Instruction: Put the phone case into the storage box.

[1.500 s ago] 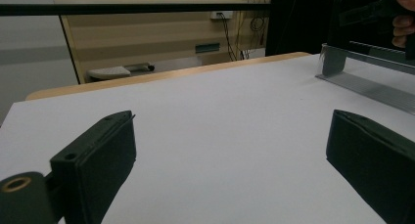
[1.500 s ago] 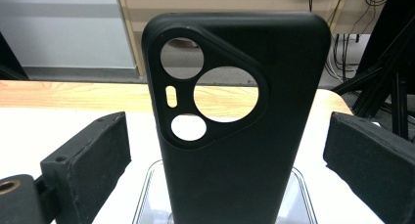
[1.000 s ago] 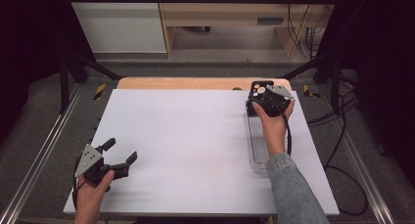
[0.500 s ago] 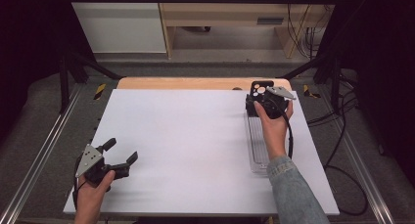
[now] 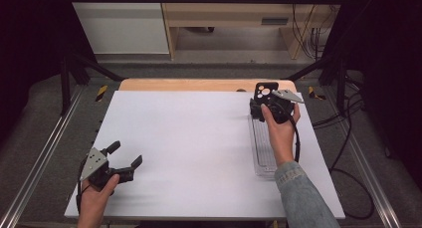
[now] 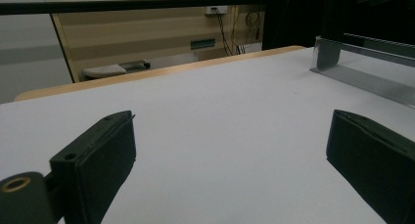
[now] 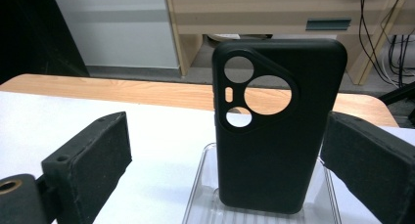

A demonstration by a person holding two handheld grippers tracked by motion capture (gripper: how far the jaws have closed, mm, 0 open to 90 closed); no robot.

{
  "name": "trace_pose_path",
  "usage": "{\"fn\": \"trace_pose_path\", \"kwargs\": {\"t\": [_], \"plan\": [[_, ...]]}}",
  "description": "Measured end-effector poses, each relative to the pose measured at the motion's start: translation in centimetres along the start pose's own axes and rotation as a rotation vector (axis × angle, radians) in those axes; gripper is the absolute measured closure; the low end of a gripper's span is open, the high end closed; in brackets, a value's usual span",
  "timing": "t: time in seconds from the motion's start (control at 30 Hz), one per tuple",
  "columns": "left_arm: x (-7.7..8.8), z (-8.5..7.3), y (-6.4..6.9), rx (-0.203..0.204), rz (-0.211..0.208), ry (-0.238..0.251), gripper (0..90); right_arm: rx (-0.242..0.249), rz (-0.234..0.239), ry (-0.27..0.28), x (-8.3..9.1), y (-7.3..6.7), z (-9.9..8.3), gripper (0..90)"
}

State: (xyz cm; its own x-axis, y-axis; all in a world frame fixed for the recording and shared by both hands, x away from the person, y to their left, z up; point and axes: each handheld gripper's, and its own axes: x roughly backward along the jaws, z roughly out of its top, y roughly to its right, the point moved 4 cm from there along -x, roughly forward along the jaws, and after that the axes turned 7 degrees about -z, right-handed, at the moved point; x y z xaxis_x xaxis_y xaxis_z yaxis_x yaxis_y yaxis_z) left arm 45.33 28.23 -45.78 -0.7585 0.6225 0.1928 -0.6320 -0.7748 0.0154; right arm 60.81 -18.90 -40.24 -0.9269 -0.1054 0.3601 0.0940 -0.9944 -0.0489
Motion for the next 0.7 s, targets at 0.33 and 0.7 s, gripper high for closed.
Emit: {"fn": "trace_pose_path", "kwargs": {"t": [0.33,0.7], "plan": [[0.0,0.0,0.0,-0.005,0.003,-0.001,4.7,0.034,0.053,0.003,1.8,-0.7,1.8,4.8],[0.1,0.1,0.0,-0.011,0.002,0.004,4.6,0.058,0.078,0.022,3.6,-1.2,4.0,5.3]]}}
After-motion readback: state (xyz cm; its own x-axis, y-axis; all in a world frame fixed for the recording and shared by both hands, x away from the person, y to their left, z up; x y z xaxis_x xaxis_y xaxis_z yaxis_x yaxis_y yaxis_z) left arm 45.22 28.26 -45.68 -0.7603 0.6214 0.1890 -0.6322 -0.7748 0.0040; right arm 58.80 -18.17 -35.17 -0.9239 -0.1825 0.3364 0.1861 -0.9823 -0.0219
